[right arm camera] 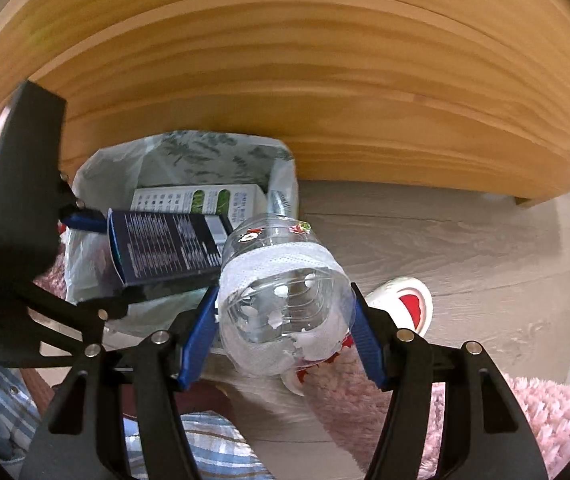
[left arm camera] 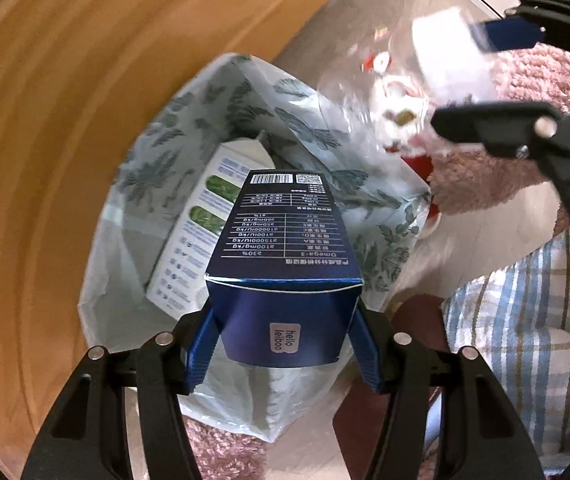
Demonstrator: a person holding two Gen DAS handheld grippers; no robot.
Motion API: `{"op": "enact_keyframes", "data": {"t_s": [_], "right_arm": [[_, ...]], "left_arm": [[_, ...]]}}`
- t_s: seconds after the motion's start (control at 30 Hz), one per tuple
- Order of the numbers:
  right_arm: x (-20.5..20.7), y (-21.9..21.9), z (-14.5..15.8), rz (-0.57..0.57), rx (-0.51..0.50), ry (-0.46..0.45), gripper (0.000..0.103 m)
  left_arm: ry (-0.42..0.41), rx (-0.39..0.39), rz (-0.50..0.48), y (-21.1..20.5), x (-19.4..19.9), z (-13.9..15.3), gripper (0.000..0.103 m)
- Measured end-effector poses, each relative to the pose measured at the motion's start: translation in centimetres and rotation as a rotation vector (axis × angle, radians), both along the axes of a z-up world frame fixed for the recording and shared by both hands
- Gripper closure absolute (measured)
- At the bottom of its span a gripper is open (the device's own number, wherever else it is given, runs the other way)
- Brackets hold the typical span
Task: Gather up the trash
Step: 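Lower the blue box into the bag with left while right lowers the bottle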
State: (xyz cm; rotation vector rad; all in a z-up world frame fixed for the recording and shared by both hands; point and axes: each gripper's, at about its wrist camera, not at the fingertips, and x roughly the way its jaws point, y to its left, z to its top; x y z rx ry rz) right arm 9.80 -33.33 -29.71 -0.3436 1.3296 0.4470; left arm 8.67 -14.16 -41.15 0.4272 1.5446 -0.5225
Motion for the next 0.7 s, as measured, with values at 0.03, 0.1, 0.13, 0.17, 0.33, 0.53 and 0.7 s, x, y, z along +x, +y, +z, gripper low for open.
{"op": "enact_keyframes", "data": {"t_s": [0.03,0.1,0.13,0.17,0.33,0.53,0.7], "right_arm": [[0.1,-0.1,-0.1,-0.005,0.001,-0.002,0.043],[0.0,-0.5,0.1,-0.010,-0.001,-0.008,0.043],[0.0,-0.8,0.2,-0.012,-0.003,-0.010,0.043],[0.0,-0.9,0.3,-0.015,-0.005,-0.012,0.043],[0.2,-1.4,0.0,-0.032,-0.007,-0.012,0.043],[-0.1,-0.5,-0.5,0.008,-0.003,-0.002,0.043],[-0.2,-0.1,-1.0,0.030,-0.012,0.010,0.043]], "left_arm": [[0.009,-0.004,0.001,-0.2,0.3,-0.5,0.046],[0.032,-0.015,0.005,-0.6,0.7,-0.9,0.046],[0.040,-0.021,0.008,-0.7,0.9,-1.1,0.046],[0.049,-0.026,0.011,-0.9,1.1,-1.3,0.045],[0.109,-0.024,0.076,-0.8,1.8,-3.0,0.044],[0.207,-0.054,0.224,0.8,2.3,-4.6,0.044],[0.238,-0.106,0.306,2.0,2.5,-4.5,0.044]]}}
